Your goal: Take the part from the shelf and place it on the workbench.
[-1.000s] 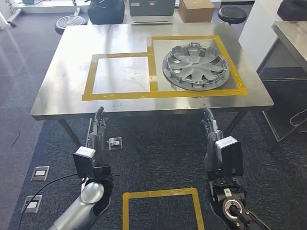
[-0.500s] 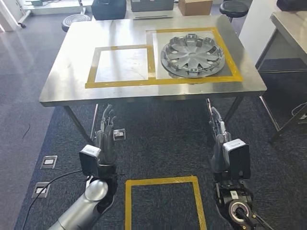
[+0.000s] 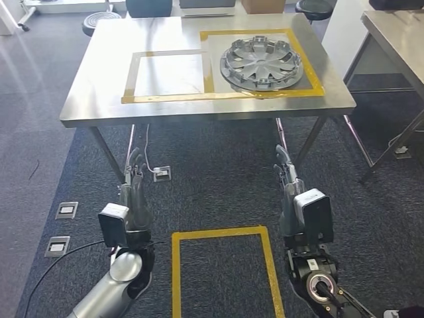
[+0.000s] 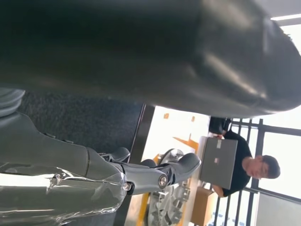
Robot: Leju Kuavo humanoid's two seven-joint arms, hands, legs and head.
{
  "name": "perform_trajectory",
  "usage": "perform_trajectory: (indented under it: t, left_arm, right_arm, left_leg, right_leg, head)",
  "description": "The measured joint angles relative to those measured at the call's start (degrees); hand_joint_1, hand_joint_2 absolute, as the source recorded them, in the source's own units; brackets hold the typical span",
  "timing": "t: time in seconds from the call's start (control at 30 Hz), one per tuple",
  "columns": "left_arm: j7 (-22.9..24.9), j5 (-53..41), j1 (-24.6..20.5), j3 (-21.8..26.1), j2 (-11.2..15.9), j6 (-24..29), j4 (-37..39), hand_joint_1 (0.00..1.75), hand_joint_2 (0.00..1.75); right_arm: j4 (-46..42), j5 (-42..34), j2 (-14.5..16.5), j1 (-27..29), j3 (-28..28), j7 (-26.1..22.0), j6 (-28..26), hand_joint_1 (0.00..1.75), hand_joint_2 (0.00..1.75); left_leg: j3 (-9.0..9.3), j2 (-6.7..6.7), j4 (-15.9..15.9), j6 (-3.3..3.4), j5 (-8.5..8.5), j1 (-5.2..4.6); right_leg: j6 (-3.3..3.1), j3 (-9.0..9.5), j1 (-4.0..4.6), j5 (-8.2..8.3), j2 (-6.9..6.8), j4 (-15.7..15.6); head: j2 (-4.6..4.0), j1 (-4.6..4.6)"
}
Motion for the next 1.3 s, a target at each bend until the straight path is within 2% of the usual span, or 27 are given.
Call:
perform_trajectory:
  t: [0.07, 0.1, 0.13, 0.17, 0.23, 0.3, 0.33, 0.37, 0.43, 0.47, 0.5, 0.57, 0.6, 0.63, 0.7, 0.73, 0.77, 0.83, 0.87, 0.93, 0.97, 1.03, 1.1, 1.13, 1.17, 1.23, 1.3]
  left_arm:
    - [0.2, 0.0, 0.1, 0.0, 0.0, 0.3, 0.0, 0.0, 0.0]
    - [0.3, -0.1, 0.1, 0.0, 0.0, 0.4, 0.0, 0.0, 0.0]
    - [0.4, -0.1, 0.2, 0.0, 0.1, 0.5, 0.0, 0.0, 0.0]
    - [0.5, -0.1, 0.3, 0.0, 0.1, 0.5, 0.0, 0.0, 0.0]
    - [0.7, -0.2, 0.5, 0.0, 0.2, 0.7, -0.1, 0.0, 0.0]
    - [0.7, -0.3, 0.6, 0.0, 0.3, 0.9, -0.5, 0.0, 0.0]
    - [0.7, -0.4, 0.5, 0.0, 0.4, 0.9, -0.7, 0.0, 0.0]
    - [0.7, -0.5, 0.6, 0.0, 0.4, 1.0, -0.8, 0.0, 0.0]
    - [0.7, -0.6, 0.7, 0.0, 0.5, 1.1, -0.9, 0.0, 0.0]
    - [0.8, -0.6, 0.9, 0.0, 0.5, 1.2, -1.0, 0.0, 0.0]
    - [0.8, -0.7, 1.0, 0.0, 0.6, 1.4, -1.0, 0.0, 0.0]
    - [1.0, -0.8, 1.2, 0.0, 0.8, 1.9, -1.2, 0.0, 0.0]
    - [1.1, -0.9, 1.3, 0.0, 0.9, 2.1, -1.3, 0.0, 0.0]
    - [1.2, -0.9, 1.5, 0.0, 1.0, 2.3, -1.5, 0.0, 0.0]
    - [1.3, -1.0, 1.8, 0.0, 1.2, 2.6, -1.7, 0.0, 0.0]
    - [1.4, -1.1, 1.9, 0.0, 1.3, 2.7, -1.9, 0.0, 0.0]
    - [1.5, -1.2, 1.9, 0.0, 1.3, 2.8, -2.1, 0.0, 0.0]
    - [1.7, -1.4, 1.9, 0.0, 1.4, 2.9, -2.8, 0.0, 0.0]
    - [1.8, -1.5, 1.9, 0.0, 1.4, 3.0, -3.0, 0.0, 0.0]
    - [1.8, -1.6, 2.0, 0.0, 1.4, 3.0, -3.2, 0.0, 0.0]
    - [1.9, -1.6, 2.1, 0.0, 1.5, 3.0, -3.3, 0.0, 0.0]
    - [1.9, -1.5, 2.2, 0.0, 1.5, 3.2, -3.6, 0.0, 0.0]
    - [1.9, -1.5, 2.3, 0.0, 1.6, 3.5, -3.7, 0.0, 0.0]
    - [1.9, -1.4, 2.4, 0.0, 1.6, 3.6, -3.7, 0.0, 0.0]
    - [1.9, -1.4, 2.6, 0.0, 1.7, 3.8, -3.8, 0.0, 0.0]
    - [1.9, -1.3, 2.8, 0.0, 1.8, 4.0, -4.0, 0.0, 0.0]
    - [1.9, -1.3, 2.8, 0.0, 1.8, 4.0, -4.3, 0.0, 0.0]
  right_arm:
    - [0.2, -0.1, 0.0, 0.0, 0.1, 0.0, 0.2, 0.0, 0.0]
    - [0.3, -0.1, 0.1, 0.0, 0.1, 0.0, 0.3, 0.0, 0.0]
    - [0.4, -0.2, 0.1, 0.0, 0.1, 0.0, 0.4, 0.0, 0.0]
    - [0.5, -0.2, 0.1, 0.0, 0.2, 0.0, 0.4, 0.0, 0.0]
    - [0.6, -0.2, 0.1, 0.0, 0.2, 0.0, 0.5, 0.0, 0.0]
    - [0.7, -0.2, 0.3, -0.2, 0.3, 0.0, 0.6, 0.0, 0.0]
    - [0.7, -0.2, 0.4, -0.4, 0.3, 0.0, 0.6, 0.0, 0.0]
    - [0.7, -0.2, 0.5, -0.5, 0.3, 0.0, 0.7, 0.0, 0.0]
    - [0.7, -0.2, 0.6, -0.5, 0.4, 0.0, 0.8, 0.0, 0.0]
    - [0.8, -0.3, 0.7, -0.5, 0.4, 0.0, 0.8, 0.0, 0.0]
    - [0.8, -0.3, 0.8, -0.5, 0.4, 0.0, 1.0, 0.0, 0.0]
    - [0.8, -0.4, 0.9, -0.5, 0.5, 0.1, 1.3, 0.0, 0.0]
    - [0.9, -0.5, 0.9, -0.5, 0.5, 0.1, 1.5, 0.0, 0.0]
    - [0.9, -0.6, 0.9, -0.5, 0.6, 0.1, 1.7, 0.0, 0.0]
    - [1.0, -0.7, 0.9, -0.5, 0.8, 0.2, 1.7, 0.0, 0.0]
    - [1.0, -0.7, 0.9, -0.6, 0.8, 0.2, 1.7, 0.0, 0.0]
    - [1.0, -0.6, 1.0, -0.6, 0.9, 0.2, 1.6, 0.0, 0.0]
    - [1.0, -0.2, 1.0, -0.7, 1.0, 0.3, 1.3, 0.0, 0.0]
    - [0.9, 0.0, 1.0, -0.7, 1.0, 0.3, 1.2, 0.0, 0.0]
    - [0.9, 0.6, 1.0, -0.8, 1.2, 0.4, 1.0, 0.0, 0.0]
    - [0.9, 1.0, 1.0, -0.9, 1.2, 0.5, 0.9, 0.0, 0.0]
    - [0.9, 1.9, 1.0, -0.9, 1.3, 0.9, 0.7, 0.0, 0.0]
    - [0.9, 2.6, 1.0, -0.9, 1.5, 1.3, 0.8, 0.0, 0.0]
    - [0.9, 2.9, 1.0, -0.9, 1.7, 1.5, 0.8, 0.0, 0.0]
    - [0.9, 3.1, 1.0, -0.9, 1.8, 1.6, 0.9, 0.0, 0.0]
    - [0.9, 3.3, 1.0, -0.9, 2.0, 1.6, 1.1, 0.0, 0.0]
    - [0.9, 3.3, 1.0, -1.0, 2.1, 1.6, 1.2, 0.0, 0.0]
  left_leg:
    - [-1.64, 0.06, 0.1, 0.39, 1.31, -0.01]
    - [-2.5, 0.06, 0.2, 0.35, 1.97, 0.0]
    - [-3.34, 0.06, 0.3, 0.28, 2.56, 0.02]
    - [-4.26, 0.06, 0.5, 0.13, 3.15, 0.07]
    - [-5.97, 0.03, 1.0, -0.37, 4.18, 0.2]
    - [-7.31, 0.01, 1.6, -1.1, 5.1, 0.15]
    - [-7.73, 0.03, 1.8, -1.48, 5.62, 0.13]
    - [-8.08, 0.04, 1.8, -1.86, 6.24, 0.13]
    - [-8.77, -0.09, 1.9, -2.63, 6.77, 0.2]
    - [-9.39, -0.18, 2.8, -2.97, 5.67, 0.23]
    - [-10.27, -0.27, 4.9, -3.27, 3.37, 0.31]
    - [-12.5, -0.29, 12.2, -3.74, -2.88, 0.52]
    - [-13.32, -0.29, 16.1, -3.95, -4.82, 0.59]
    - [-13.57, -0.29, 19.0, -4.12, -5.2, 0.62]
    - [-11.49, -0.28, 19.3, -4.23, -2.23, 0.66]
    - [-8.98, -0.27, 16.6, -4.14, -0.73, 0.67]
    - [-5.47, -0.27, 12.3, -3.96, -0.42, 0.6]
    - [0.34, -0.24, 3.9, -3.18, -2.21, 0.38]
    - [1.75, -0.22, 1.5, -2.72, -3.12, 0.22]
    - [1.66, -0.09, 0.7, -1.7, -2.88, 0.23]
    - [1.44, -0.08, 0.6, -1.22, -2.5, 0.31]
    - [0.84, -0.1, 0.5, -0.44, -1.7, 0.46]
    - [0.04, -0.44, 0.6, -0.19, -1.03, 0.36]
    - [-0.35, -0.7, 0.6, -0.22, -0.73, 0.32]
    - [-0.67, -1.08, 0.7, -0.29, -0.49, 0.3]
    - [-1.04, -2.02, 0.9, -0.52, -0.16, 0.3]
    - [-1.49, -2.99, 1.2, -0.97, 0.13, 0.24]
  right_leg:
    - [0.66, -2.0, -0.31, -6.26, 0.05, 7.8]
    - [0.95, -2.51, -0.5, -7.89, 0.04, 11.5]
    - [1.22, -2.44, -0.71, -8.14, 0.03, 13.9]
    - [1.45, -1.28, -0.96, -7.0, 0.01, 14.3]
    - [1.77, 3.7, -1.44, -4.0, 0.02, 9.3]
    - [1.54, 9.83, -1.42, -4.08, 0.17, 1.0]
    - [1.23, 11.54, -1.26, -4.89, 0.27, -1.9]
    - [0.79, 12.23, -1.02, -5.4, 0.35, -3.4]
    - [-0.22, 11.19, -1.09, -4.71, 0.16, -4.0]
    - [-0.74, 10.57, -1.17, -4.03, 0.04, -4.1]
    - [-1.28, 9.83, -1.25, -3.29, -0.11, -4.2]
    - [-2.01, 8.33, -1.08, -1.93, -0.29, -4.2]
    - [-2.21, 7.41, -0.98, -1.24, -0.38, -4.2]
    - [-2.24, 6.48, -0.92, -0.58, -0.44, -4.2]
    - [-2.08, 4.63, -0.87, 0.67, -0.46, -4.0]
    - [-1.91, 3.83, -0.87, 1.22, -0.45, -3.9]
    - [-1.67, 3.16, -0.78, 1.69, -0.42, -3.8]
    - [-1.07, 2.47, -0.6, 2.56, -0.44, -3.5]
    - [-0.73, 2.36, -0.54, 2.99, -0.45, -3.5]
    - [-0.04, 2.21, -0.7, 3.55, -0.45, -3.5]
    - [0.24, 1.71, -0.81, 2.87, -0.39, -2.7]
    - [0.66, -0.44, -1.0, -1.03, -0.23, 2.5]
    - [0.97, -3.09, -1.0, -5.59, -0.16, 10.9]
    - [1.06, -3.58, -1.0, -6.62, -0.14, 13.5]
    - [1.06, -2.98, -1.01, -6.55, -0.1, 13.9]
    - [0.78, 1.45, -1.01, -3.8, 0.64, 8.0]
    - [0.26, 6.2, -1.08, -1.81, 2.77, 0.4]
  head:
    - [0.0, 0.79]
    - [0.0, 1.08]
    - [0.0, 1.32]
    - [0.0, 1.56]
    - [0.0, 2.02]
    - [0.0, 2.35]
    - [0.0, 2.37]
    - [0.0, 2.35]
    - [0.0, 2.09]
    - [0.0, 1.89]
    - [0.0, 1.53]
    - [0.0, 0.65]
    - [0.0, 0.28]
    - [0.0, 0.03]
    - [0.0, -0.43]
    - [0.0, -0.65]
    - [0.0, -0.92]
    - [0.0, -1.1]
    - [0.0, -1.03]
    - [0.0, -0.71]
    - [0.0, -0.56]
    - [0.0, 0.13]
    - [0.0, 1.01]
    - [0.0, 1.27]
    - [0.0, 1.45]
    - [0.0, 1.8]
    - [0.0, 2.01]
